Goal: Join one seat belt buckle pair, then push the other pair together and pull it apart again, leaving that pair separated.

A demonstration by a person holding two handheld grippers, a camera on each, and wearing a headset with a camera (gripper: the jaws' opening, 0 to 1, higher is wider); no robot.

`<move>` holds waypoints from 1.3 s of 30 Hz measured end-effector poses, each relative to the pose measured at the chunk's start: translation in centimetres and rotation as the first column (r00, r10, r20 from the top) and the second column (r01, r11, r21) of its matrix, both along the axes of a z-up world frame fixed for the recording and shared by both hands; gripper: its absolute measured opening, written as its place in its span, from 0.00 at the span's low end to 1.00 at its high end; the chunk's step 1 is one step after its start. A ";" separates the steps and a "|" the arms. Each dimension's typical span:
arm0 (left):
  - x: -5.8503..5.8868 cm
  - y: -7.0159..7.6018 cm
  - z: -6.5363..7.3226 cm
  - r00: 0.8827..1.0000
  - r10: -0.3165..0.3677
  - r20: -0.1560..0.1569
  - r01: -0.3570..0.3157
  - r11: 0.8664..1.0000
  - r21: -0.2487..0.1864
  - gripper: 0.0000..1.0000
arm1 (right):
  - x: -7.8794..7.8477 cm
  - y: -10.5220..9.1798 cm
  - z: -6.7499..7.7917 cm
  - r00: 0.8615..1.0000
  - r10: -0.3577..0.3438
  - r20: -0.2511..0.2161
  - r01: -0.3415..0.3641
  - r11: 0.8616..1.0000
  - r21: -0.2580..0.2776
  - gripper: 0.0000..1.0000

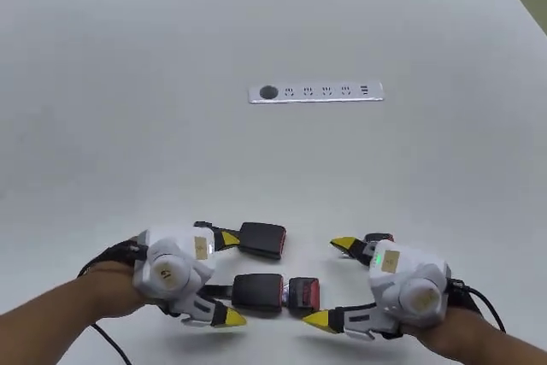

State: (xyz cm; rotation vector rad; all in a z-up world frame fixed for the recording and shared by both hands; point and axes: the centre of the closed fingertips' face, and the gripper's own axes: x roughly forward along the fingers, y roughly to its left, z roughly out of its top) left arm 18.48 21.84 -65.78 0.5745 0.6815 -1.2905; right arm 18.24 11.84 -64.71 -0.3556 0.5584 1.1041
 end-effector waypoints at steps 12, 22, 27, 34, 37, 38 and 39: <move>1.1 0.8 2.6 0.995 0.094 0.040 -0.092 0.995 -0.043 0.78 | 0.3 -2.4 2.6 0.998 -0.052 0.017 0.052 0.998 0.027 0.77; 2.8 1.0 4.3 0.990 0.128 0.059 -0.125 0.991 -0.054 0.78 | 1.9 -5.1 3.1 0.996 -0.084 0.028 0.083 0.996 0.030 0.80; 4.1 1.0 4.9 0.989 0.127 0.074 -0.123 0.991 -0.051 0.78 | 2.7 -6.5 3.3 0.994 -0.107 0.027 0.107 0.994 0.025 0.82; 6.3 1.7 5.6 0.986 0.147 0.083 -0.143 0.988 -0.052 0.77 | 3.8 -8.2 3.4 0.992 -0.128 0.012 0.127 0.992 0.017 0.84; 7.0 1.8 5.7 0.986 0.145 0.086 -0.141 0.989 -0.052 0.77 | 4.5 -8.8 3.2 0.992 -0.123 0.021 0.123 0.992 0.003 0.83; 7.2 1.9 5.6 0.986 0.139 0.086 -0.136 0.990 -0.049 0.77 | 4.7 -9.0 3.1 0.992 -0.123 0.019 0.123 0.992 0.001 0.83; 7.3 1.8 5.5 0.987 0.134 0.086 -0.131 0.990 -0.045 0.77 | 4.9 -9.3 3.0 0.992 -0.123 0.016 0.123 0.992 -0.002 0.83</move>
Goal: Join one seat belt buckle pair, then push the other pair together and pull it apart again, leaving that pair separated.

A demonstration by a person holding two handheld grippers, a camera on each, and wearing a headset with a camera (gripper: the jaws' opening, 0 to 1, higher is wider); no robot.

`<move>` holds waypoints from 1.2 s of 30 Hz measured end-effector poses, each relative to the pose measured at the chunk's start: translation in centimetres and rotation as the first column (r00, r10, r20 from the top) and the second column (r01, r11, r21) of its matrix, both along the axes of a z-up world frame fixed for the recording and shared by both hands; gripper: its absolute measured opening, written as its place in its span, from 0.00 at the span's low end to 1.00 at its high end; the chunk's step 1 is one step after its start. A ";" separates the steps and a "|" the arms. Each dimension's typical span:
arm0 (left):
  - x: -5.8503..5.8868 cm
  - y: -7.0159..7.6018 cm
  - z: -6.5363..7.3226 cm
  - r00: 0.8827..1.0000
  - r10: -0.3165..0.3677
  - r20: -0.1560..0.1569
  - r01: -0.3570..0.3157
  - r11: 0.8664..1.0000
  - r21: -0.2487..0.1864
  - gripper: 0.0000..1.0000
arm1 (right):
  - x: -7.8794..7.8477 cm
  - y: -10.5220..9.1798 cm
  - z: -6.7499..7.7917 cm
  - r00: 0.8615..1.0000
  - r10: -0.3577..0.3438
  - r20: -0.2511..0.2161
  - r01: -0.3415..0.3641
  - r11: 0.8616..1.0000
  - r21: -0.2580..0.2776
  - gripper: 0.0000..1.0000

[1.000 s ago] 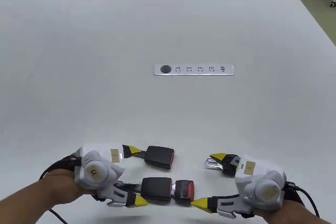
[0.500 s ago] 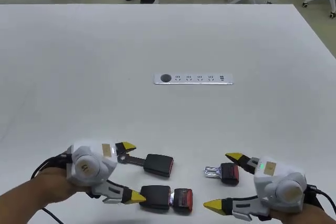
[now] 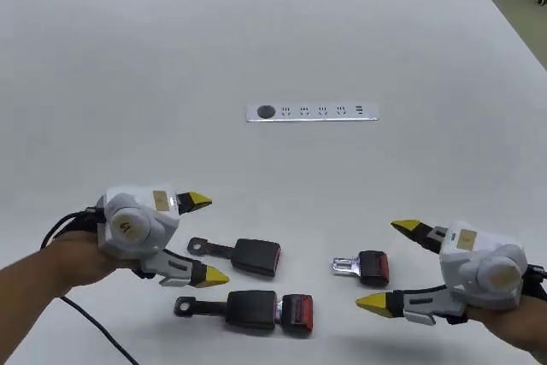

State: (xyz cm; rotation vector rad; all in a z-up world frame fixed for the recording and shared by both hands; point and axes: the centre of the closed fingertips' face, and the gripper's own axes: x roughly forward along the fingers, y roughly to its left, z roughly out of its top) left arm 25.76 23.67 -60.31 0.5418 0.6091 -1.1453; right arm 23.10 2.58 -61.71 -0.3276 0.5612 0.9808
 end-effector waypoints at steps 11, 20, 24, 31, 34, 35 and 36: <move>1.1 -1.0 -2.1 0.997 -0.071 -0.024 0.071 0.997 0.019 0.76 | 1.4 -0.7 -2.0 0.998 0.043 -0.041 -0.044 0.999 -0.021 0.79; 1.3 -2.2 -4.7 0.985 -0.161 -0.060 0.164 0.985 0.050 0.72 | 1.0 -0.9 -4.1 0.992 0.075 -0.100 -0.080 0.996 -0.046 0.75; 1.0 -2.7 -5.8 0.976 -0.201 -0.082 0.207 0.976 0.063 0.67 | 1.0 -1.1 -5.0 0.989 0.088 -0.120 -0.095 0.994 -0.056 0.71; 0.6 -3.0 -7.5 0.959 -0.255 -0.122 0.265 0.962 0.072 0.63 | 0.8 -1.1 -6.0 0.982 0.114 -0.152 -0.123 0.991 -0.049 0.66; 0.4 -3.0 -8.2 0.951 -0.282 -0.129 0.294 0.952 0.086 0.59 | 0.6 -1.1 -6.5 0.976 0.127 -0.176 -0.137 0.989 -0.051 0.63; 0.3 -3.0 -8.5 0.948 -0.291 -0.130 0.303 0.948 0.092 0.58 | 0.6 -1.1 -6.6 0.975 0.131 -0.181 -0.142 0.989 -0.051 0.61; 0.3 -3.0 -8.6 0.947 -0.295 -0.129 0.308 0.947 0.093 0.56 | 0.6 -1.1 -6.7 0.975 0.133 -0.180 -0.145 0.988 -0.055 0.60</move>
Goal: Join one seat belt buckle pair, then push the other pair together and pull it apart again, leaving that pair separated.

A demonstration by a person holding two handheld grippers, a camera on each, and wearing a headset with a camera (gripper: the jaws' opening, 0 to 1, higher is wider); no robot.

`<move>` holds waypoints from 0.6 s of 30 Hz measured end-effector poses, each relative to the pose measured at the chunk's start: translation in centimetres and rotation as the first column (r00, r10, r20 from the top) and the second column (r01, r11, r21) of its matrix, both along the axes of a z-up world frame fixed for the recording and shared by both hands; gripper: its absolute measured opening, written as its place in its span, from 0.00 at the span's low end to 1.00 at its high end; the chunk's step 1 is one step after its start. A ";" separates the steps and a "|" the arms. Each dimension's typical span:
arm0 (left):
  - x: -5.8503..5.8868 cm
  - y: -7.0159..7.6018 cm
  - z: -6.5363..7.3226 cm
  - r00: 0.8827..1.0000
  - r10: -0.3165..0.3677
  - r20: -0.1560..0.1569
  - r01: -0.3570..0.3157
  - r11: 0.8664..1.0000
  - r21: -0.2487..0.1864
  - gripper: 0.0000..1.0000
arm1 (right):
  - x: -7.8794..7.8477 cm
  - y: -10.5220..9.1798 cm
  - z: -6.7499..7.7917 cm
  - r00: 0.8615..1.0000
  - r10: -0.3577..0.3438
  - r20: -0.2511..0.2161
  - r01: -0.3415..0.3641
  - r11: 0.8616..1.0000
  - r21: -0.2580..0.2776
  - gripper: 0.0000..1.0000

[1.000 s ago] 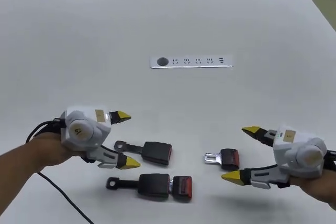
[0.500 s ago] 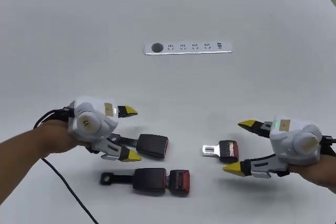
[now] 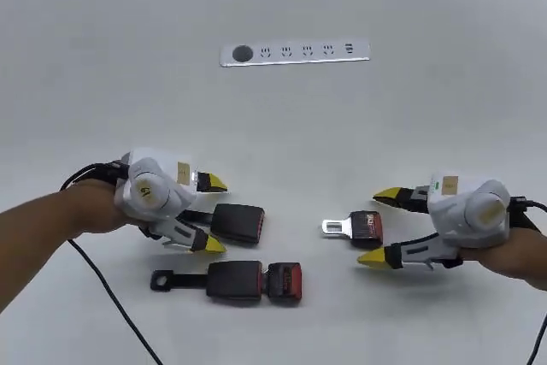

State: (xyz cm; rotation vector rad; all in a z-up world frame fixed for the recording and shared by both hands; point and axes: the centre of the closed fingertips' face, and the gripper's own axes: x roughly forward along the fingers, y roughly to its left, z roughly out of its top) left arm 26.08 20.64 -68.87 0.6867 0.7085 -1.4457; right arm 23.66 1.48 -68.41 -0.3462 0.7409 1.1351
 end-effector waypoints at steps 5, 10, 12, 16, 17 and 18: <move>-0.1 -0.2 -0.4 1.000 -0.003 -0.018 0.003 1.000 -0.010 0.47 | -0.2 0.0 -0.5 0.999 0.038 -0.001 -0.038 0.999 -0.018 0.57; 0.1 -0.2 -0.5 1.000 0.007 -0.014 -0.008 1.000 -0.018 0.46 | -0.3 0.1 -0.5 0.998 0.059 0.009 -0.059 0.998 -0.030 0.49; -0.4 -0.3 -0.5 1.000 0.014 -0.025 -0.014 0.999 -0.029 0.35 | 0.1 -0.1 -0.5 0.998 0.050 0.024 -0.049 0.998 -0.048 0.44; 0.0 -0.3 -0.4 0.999 0.048 -0.012 -0.048 0.998 -0.048 0.35 | -0.2 0.3 -0.4 0.998 0.056 0.028 -0.054 0.997 -0.054 0.36; 0.1 -0.3 -0.4 0.998 0.058 -0.012 -0.059 0.997 -0.051 0.34 | -0.2 0.5 -0.3 0.998 0.060 0.031 -0.058 0.997 -0.057 0.36; 0.2 -0.3 -0.4 0.998 0.064 -0.011 -0.064 0.997 -0.053 0.34 | -0.3 0.6 -0.3 0.998 0.061 0.032 -0.059 0.997 -0.058 0.36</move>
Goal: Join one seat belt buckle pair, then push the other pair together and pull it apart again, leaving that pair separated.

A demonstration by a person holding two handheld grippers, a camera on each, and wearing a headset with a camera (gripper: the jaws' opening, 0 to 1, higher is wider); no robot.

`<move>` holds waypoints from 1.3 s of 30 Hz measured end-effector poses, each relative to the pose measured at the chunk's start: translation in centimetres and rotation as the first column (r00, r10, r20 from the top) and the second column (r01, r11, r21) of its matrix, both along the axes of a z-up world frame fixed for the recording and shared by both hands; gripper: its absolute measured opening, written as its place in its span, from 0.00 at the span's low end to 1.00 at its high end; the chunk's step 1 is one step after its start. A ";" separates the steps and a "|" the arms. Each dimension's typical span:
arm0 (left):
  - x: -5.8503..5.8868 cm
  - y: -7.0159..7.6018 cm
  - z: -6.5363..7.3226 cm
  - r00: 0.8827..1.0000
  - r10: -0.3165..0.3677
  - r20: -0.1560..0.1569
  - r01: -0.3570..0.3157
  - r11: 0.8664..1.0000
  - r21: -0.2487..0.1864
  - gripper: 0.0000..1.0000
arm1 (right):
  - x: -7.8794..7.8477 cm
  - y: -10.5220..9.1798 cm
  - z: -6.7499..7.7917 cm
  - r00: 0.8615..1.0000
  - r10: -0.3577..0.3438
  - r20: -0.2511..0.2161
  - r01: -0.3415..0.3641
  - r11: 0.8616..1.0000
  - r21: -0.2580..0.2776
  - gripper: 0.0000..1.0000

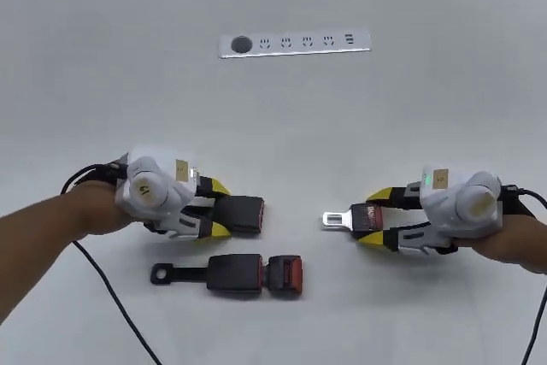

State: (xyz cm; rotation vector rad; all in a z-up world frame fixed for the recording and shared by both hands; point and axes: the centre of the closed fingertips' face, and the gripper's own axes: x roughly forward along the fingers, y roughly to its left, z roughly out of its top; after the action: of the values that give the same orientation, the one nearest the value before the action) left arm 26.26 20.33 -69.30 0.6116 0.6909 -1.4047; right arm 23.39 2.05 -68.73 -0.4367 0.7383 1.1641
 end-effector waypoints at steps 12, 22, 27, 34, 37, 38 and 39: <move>0.1 0.0 0.0 1.000 0.015 -0.008 -0.014 0.999 0.034 0.34 | 0.3 -0.4 -0.7 1.000 0.007 -0.010 -0.008 1.000 -0.021 0.35; 0.1 0.1 0.0 0.999 0.045 -0.019 -0.044 0.998 0.046 0.34 | 1.0 1.7 -0.7 1.000 0.015 -0.002 -0.015 1.000 -0.004 0.35; 0.1 0.1 0.0 0.998 0.062 -0.021 -0.061 0.997 0.045 0.34 | 1.4 2.9 -0.4 1.000 0.014 0.007 -0.014 1.000 0.005 0.35; 0.0 0.1 0.0 0.998 0.060 -0.018 -0.059 0.997 0.047 0.34 | 1.5 5.2 -0.6 1.000 0.019 0.016 -0.019 1.000 0.013 0.35; 0.0 0.0 0.1 0.998 0.058 -0.017 -0.057 0.997 0.051 0.34 | 1.8 5.9 -0.7 1.000 0.022 0.019 -0.022 0.999 0.024 0.35; -0.1 0.0 0.1 0.998 0.058 -0.017 -0.057 0.997 0.051 0.34 | 1.8 6.2 -0.7 1.000 0.023 0.018 -0.023 0.999 0.026 0.35; -0.1 0.0 0.1 0.998 0.058 -0.017 -0.057 0.997 0.051 0.34 | 2.0 6.4 -0.7 1.000 0.024 0.019 -0.024 0.999 0.028 0.35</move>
State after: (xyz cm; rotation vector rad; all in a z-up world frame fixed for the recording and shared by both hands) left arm 26.18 20.33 -69.16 0.6143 0.7548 -1.3446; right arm 25.35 8.41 -69.47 -0.4336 0.7011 1.1901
